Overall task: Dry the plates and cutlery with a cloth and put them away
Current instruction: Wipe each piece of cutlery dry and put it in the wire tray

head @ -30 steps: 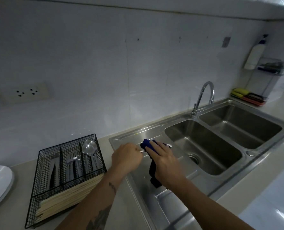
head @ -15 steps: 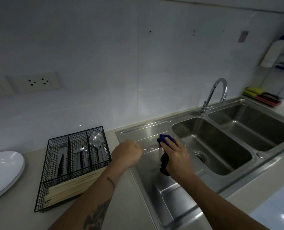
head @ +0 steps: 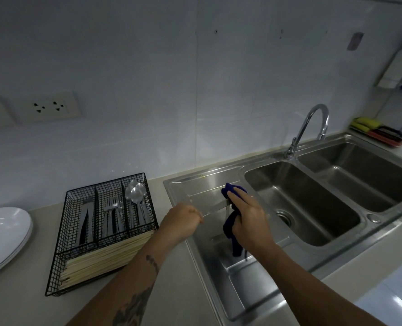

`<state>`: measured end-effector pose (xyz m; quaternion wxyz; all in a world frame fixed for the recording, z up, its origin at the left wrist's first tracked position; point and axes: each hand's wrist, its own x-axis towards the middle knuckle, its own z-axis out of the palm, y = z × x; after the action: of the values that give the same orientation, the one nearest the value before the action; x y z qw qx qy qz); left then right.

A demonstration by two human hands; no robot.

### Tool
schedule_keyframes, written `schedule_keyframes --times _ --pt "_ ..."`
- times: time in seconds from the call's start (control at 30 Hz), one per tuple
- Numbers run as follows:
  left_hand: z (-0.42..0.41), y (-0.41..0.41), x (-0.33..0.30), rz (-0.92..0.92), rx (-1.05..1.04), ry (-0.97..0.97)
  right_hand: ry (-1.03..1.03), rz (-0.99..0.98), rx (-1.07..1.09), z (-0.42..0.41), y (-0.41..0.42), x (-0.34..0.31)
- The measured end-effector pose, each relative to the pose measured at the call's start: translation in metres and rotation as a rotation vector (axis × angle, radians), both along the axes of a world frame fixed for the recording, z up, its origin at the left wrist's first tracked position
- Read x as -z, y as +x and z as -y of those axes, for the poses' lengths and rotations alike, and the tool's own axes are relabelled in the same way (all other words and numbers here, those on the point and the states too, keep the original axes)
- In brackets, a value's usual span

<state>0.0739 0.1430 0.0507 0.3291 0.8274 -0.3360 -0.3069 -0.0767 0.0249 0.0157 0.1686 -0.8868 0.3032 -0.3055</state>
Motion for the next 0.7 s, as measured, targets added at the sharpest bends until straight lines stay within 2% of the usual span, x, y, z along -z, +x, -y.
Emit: schedule_keyframes --times 0.2,0.37,0.57,0.7 --pt "0.017 -0.015 0.007 -0.130 0.002 -0.098 -0.016 0.021 -0.137 -0.010 0.010 0.002" --pt "0.016 -0.003 0.011 -0.060 -0.194 -0.163 0.072 0.087 0.014 0.001 0.002 -0.009" --pt "0.030 0.004 -0.005 0.015 -0.364 -0.307 0.064 0.094 -0.018 -0.021 0.017 -0.031" --pt "0.039 0.002 -0.009 -0.198 -0.497 -0.414 -0.025 -0.108 -0.097 -0.041 0.035 -0.003"
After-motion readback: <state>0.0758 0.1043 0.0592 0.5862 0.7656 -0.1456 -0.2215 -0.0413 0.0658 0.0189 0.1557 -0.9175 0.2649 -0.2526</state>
